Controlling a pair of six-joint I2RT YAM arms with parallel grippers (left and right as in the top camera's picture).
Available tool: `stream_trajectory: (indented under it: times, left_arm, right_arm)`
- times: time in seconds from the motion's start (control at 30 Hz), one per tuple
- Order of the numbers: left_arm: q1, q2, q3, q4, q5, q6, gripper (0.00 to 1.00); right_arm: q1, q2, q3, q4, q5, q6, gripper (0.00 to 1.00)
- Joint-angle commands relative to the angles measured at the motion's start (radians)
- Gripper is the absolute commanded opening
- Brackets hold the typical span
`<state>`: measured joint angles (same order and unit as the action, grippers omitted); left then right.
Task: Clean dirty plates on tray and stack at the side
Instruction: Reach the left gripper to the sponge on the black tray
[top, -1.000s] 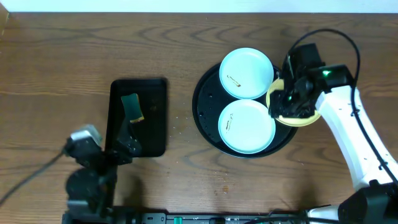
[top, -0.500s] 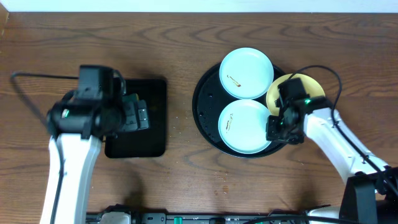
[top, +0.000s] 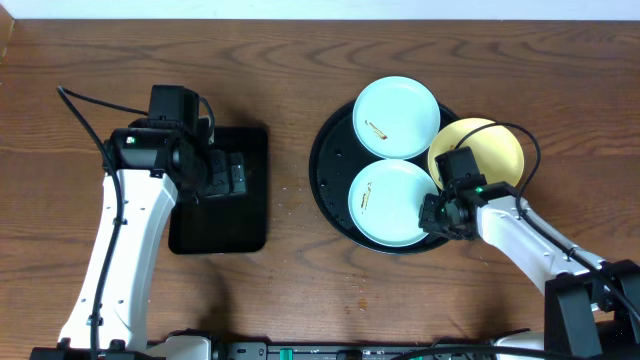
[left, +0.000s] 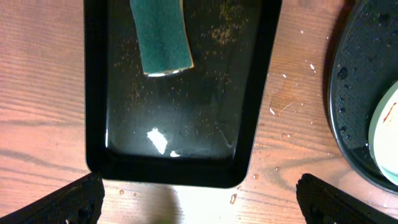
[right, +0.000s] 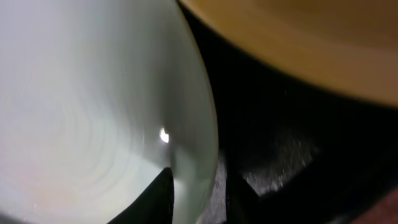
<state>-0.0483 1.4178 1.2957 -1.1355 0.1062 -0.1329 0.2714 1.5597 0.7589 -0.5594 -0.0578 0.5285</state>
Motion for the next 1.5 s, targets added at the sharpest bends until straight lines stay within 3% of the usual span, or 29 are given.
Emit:
stream_trajectory:
  times: [0.0,0.2,0.33,0.4,0.5,0.6,0.77,0.83,1.0,1.33,1.37,1.43,1.47]
  left_arm:
    - [0.003,0.004,-0.001,0.025,0.002,0.010,0.98]
    - [0.003,0.007,-0.026,0.072,-0.102,0.009,0.98]
    - [0.003,0.008,-0.085,0.133,-0.104,0.002,0.98]
    - [0.003,0.008,-0.134,0.196,-0.104,-0.003,0.98]
    - [0.004,0.016,-0.232,0.360,-0.120,-0.011,0.98]
    - [0.004,0.042,-0.297,0.497,-0.235,-0.063,0.98]
    - [0.004,0.127,-0.316,0.653,-0.283,-0.070,0.98]
    - [0.004,0.163,-0.316,0.695,-0.282,-0.070,1.00]
    - [0.004,0.277,-0.316,0.787,-0.283,-0.051,0.86]
    - [0.022,0.413,-0.316,0.875,-0.283,-0.043,0.85]
    - [0.026,0.414,-0.316,0.880,-0.283,-0.043,0.78]
    - [0.031,0.414,-0.316,0.887,-0.282,-0.043,0.53]
    - [0.032,0.414,-0.316,0.888,-0.278,-0.043,0.46]
  right_arm:
    - [0.011,-0.017,-0.004,0.039,0.037,0.031,0.22]
    - [0.011,-0.017,-0.004,0.074,0.042,0.032,0.22]
    - [0.011,-0.017,-0.004,0.064,0.043,0.031,0.04]
    - [0.011,-0.017,-0.004,0.061,0.042,0.031,0.02]
    - [0.011,-0.017,-0.004,0.061,0.042,0.031,0.02]
    - [0.011,-0.017,-0.004,0.062,0.042,0.032,0.04]
    - [0.011,-0.017,-0.004,0.061,0.043,0.031,0.04]
    - [0.011,-0.017,-0.004,0.062,0.042,0.031,0.03]
    - [0.012,-0.017,-0.004,0.061,0.042,0.031,0.04]
    - [0.018,-0.017,-0.004,0.062,0.042,0.031,0.06]
    - [0.018,-0.017,-0.004,0.062,0.042,0.031,0.06]
    - [0.018,-0.017,-0.004,0.063,0.042,0.032,0.06]
    - [0.018,-0.017,-0.004,0.063,0.042,0.032,0.06]
